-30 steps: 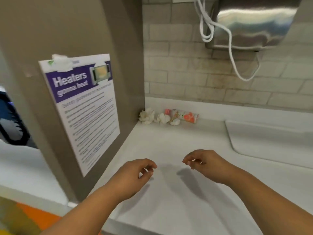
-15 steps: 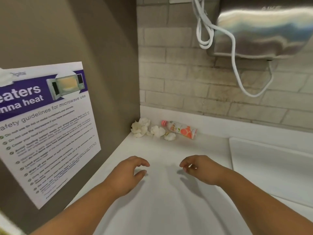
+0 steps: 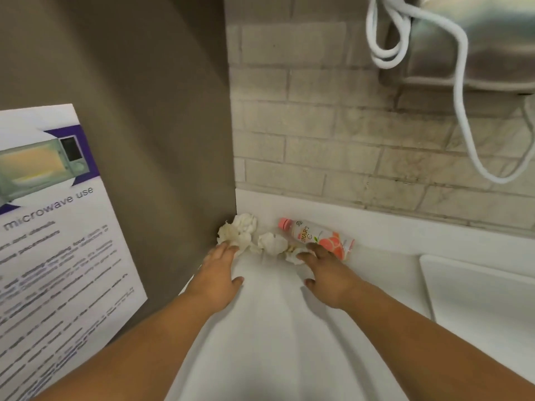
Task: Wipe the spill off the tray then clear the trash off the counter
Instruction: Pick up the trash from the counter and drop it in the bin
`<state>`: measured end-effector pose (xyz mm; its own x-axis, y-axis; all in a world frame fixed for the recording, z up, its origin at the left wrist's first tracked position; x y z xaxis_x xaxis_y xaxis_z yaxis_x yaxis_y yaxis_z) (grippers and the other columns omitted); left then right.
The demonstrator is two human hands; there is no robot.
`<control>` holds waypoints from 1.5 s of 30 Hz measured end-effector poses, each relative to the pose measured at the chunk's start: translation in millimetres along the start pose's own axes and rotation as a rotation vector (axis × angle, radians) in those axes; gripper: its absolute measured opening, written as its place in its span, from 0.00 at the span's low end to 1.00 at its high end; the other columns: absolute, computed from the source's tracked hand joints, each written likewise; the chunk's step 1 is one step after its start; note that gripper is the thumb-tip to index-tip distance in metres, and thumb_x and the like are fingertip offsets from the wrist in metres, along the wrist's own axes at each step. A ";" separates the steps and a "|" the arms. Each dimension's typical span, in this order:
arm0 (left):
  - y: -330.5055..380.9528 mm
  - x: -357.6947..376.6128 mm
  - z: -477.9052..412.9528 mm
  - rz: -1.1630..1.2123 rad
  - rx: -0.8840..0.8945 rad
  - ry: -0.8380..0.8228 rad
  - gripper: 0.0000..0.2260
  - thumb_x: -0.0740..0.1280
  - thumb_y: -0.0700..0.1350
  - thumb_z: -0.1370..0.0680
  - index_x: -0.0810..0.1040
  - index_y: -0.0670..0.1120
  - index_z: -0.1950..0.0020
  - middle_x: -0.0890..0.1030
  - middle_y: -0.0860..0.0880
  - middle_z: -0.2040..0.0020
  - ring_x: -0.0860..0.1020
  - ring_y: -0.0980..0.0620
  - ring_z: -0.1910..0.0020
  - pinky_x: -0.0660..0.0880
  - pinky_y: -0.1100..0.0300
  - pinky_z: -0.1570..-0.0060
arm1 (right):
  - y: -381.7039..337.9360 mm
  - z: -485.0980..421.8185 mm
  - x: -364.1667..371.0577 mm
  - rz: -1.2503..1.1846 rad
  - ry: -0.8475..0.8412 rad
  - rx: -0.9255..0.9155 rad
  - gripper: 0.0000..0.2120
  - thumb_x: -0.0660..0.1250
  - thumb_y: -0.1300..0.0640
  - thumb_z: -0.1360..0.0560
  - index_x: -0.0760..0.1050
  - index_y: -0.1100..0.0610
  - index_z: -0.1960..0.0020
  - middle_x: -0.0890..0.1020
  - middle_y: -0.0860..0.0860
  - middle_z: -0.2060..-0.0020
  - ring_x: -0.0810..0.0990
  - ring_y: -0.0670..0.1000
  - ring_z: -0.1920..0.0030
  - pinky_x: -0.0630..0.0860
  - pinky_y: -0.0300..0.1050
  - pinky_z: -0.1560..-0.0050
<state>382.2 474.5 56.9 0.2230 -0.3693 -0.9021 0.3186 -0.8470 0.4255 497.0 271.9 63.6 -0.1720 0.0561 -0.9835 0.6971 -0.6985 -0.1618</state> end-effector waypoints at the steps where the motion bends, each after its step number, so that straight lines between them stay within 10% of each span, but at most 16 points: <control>1: -1.2 2.1 -8.1 -0.031 -0.001 -0.004 0.29 0.63 0.49 0.21 0.53 0.50 0.23 0.48 0.53 0.22 0.48 0.50 0.23 0.51 0.57 0.26 | 0.0 -7.9 1.7 0.001 0.002 -0.003 0.28 0.59 0.53 0.21 0.53 0.50 0.24 0.47 0.50 0.23 0.50 0.56 0.24 0.57 0.52 0.26; 10: -16.1 18.3 -52.8 -0.104 -0.040 -0.031 0.32 0.61 0.52 0.21 0.49 0.49 0.22 0.59 0.47 0.24 0.59 0.47 0.27 0.60 0.54 0.29 | 8.8 -40.9 19.7 -0.133 0.067 0.039 0.26 0.65 0.54 0.25 0.63 0.52 0.28 0.64 0.52 0.33 0.66 0.57 0.34 0.66 0.46 0.34; 16: -23.5 25.6 -55.1 -0.154 -0.024 0.077 0.21 0.66 0.53 0.25 0.71 0.48 0.33 0.70 0.47 0.36 0.67 0.46 0.37 0.68 0.55 0.38 | 4.9 -49.3 5.2 -0.201 0.272 0.050 0.17 0.64 0.57 0.27 0.73 0.54 0.39 0.68 0.54 0.40 0.72 0.58 0.43 0.71 0.45 0.44; 24: -22.3 20.1 -59.5 0.049 -0.001 0.219 0.03 0.67 0.40 0.29 0.73 0.45 0.60 0.69 0.50 0.45 0.69 0.49 0.49 0.68 0.60 0.48 | -22.9 -71.6 9.7 -0.049 -0.053 -0.045 0.33 0.56 0.60 0.23 0.49 0.38 0.25 0.39 0.40 0.24 0.51 0.61 0.25 0.60 0.56 0.28; 28: -16.2 3.6 -70.3 0.146 -0.059 0.285 0.01 0.62 0.38 0.25 0.72 0.43 0.57 0.69 0.46 0.47 0.72 0.47 0.56 0.68 0.57 0.53 | -26.6 -73.8 29.9 0.040 -0.124 -0.060 0.28 0.56 0.49 0.21 0.50 0.43 0.24 0.43 0.43 0.23 0.53 0.59 0.26 0.65 0.57 0.32; 33: -8.3 5.7 -91.3 0.088 -0.038 0.253 0.17 0.62 0.41 0.25 0.70 0.46 0.36 0.64 0.45 0.32 0.64 0.41 0.34 0.64 0.52 0.37 | -24.5 -67.0 27.6 -0.041 0.066 -0.089 0.18 0.62 0.52 0.23 0.66 0.52 0.35 0.62 0.48 0.32 0.66 0.58 0.40 0.74 0.53 0.44; 39: 3.3 27.3 -104.8 -0.100 -0.118 -0.164 0.35 0.59 0.58 0.24 0.39 0.62 0.25 0.50 0.57 0.23 0.47 0.49 0.24 0.55 0.44 0.30 | -19.0 -52.7 25.8 -0.099 0.096 -0.077 0.30 0.63 0.55 0.25 0.53 0.46 0.28 0.64 0.48 0.34 0.68 0.57 0.41 0.74 0.53 0.45; 45: -9.3 34.0 -94.3 -0.143 -0.157 -0.087 0.41 0.66 0.58 0.26 0.42 0.57 0.23 0.56 0.54 0.24 0.57 0.45 0.29 0.63 0.49 0.35 | -14.3 -39.1 25.1 -0.076 0.058 -0.047 0.33 0.63 0.56 0.25 0.52 0.49 0.24 0.62 0.49 0.32 0.66 0.57 0.39 0.72 0.48 0.41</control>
<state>473.8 505.9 28.9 0.0872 -0.2871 -0.9539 0.4824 -0.8256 0.2927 509.9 311.2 38.0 -0.1860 0.1493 -0.9711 0.7155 -0.6568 -0.2380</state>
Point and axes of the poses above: each hand's wrist, its own z-axis away from the middle knuckle, its own x-axis out of the palm, y = z × x, the point moved 3 cm from there along -z, towards the middle knuckle
